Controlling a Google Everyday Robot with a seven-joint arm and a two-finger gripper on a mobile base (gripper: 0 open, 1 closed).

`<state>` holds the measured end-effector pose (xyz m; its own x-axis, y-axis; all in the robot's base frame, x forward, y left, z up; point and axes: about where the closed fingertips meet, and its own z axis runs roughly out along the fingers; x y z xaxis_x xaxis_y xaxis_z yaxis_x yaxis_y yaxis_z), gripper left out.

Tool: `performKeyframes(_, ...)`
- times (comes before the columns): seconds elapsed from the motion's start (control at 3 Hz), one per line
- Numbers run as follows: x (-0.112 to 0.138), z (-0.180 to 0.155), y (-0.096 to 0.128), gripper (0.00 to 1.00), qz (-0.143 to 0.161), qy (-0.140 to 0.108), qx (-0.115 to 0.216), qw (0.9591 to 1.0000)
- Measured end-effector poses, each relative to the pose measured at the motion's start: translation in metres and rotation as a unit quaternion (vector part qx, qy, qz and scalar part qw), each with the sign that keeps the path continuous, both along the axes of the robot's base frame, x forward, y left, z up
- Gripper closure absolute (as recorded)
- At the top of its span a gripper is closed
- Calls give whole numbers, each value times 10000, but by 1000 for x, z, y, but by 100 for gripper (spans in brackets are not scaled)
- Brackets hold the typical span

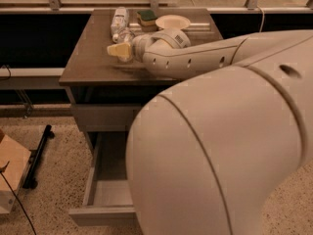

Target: Place water bottle into middle drawer

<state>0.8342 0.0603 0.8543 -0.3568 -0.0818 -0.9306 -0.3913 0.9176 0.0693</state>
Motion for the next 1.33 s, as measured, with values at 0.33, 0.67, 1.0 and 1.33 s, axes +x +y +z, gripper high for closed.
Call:
performKeyframes(0.33,-4,-12,17,26,60,56,39,10000)
performKeyframes(0.67,-8,-14,22,50,67,46,103,9999)
performKeyframes(1.0,-13,-6,19,80,18,-40,406,9992)
performKeyframes(1.33,-21,2,15,100,27,-42,892,9960)
